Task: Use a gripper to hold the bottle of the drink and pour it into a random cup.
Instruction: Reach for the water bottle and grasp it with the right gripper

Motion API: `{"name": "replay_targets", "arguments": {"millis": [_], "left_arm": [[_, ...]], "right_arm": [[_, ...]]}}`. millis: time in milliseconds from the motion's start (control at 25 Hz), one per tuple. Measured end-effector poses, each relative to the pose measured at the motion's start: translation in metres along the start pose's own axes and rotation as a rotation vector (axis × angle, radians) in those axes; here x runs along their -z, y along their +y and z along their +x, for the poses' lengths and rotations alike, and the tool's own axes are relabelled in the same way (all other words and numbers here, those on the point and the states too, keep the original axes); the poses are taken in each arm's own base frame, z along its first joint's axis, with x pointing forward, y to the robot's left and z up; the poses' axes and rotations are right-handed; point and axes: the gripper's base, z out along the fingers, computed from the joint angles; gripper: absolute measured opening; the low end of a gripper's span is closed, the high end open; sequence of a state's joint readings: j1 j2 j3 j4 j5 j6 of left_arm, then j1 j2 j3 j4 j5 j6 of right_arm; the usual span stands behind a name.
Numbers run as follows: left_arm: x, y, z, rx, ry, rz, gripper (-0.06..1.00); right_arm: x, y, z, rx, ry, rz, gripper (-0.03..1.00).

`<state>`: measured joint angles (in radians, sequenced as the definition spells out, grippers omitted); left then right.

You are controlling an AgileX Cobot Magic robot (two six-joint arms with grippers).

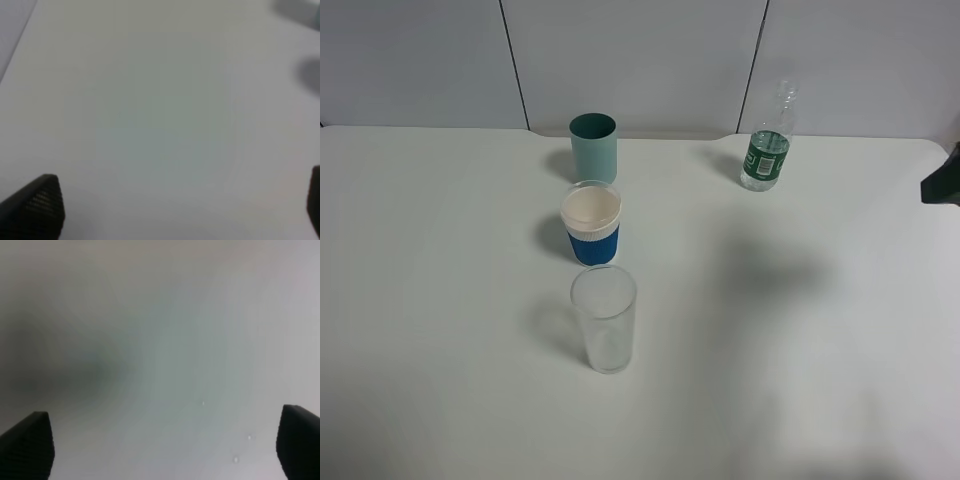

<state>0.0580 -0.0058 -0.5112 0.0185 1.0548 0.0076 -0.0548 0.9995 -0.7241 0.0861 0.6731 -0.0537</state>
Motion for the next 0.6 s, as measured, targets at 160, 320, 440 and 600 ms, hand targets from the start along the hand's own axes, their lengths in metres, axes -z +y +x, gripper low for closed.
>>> {"name": "replay_targets", "arguments": {"millis": [160,320,440,600], "left_arm": [[0.000,0.000,0.000,0.000,0.000,0.000,0.98],[0.000,0.000,0.000,0.000,0.000,0.000,0.98],[0.000,0.000,0.000,0.000,0.000,-0.001,0.98],[0.000,0.000,0.000,-0.001,0.000,-0.002,0.98]], "right_arm": [[-0.027,-0.005,-0.006,0.040,0.026,0.038,0.87],[-0.055,-0.007,-0.009,0.037,0.049,0.050,0.87],[-0.075,-0.008,-0.011,0.048,0.057,0.054,0.87],[-0.099,-0.005,-0.012,0.102,0.048,0.053,0.87]]}}
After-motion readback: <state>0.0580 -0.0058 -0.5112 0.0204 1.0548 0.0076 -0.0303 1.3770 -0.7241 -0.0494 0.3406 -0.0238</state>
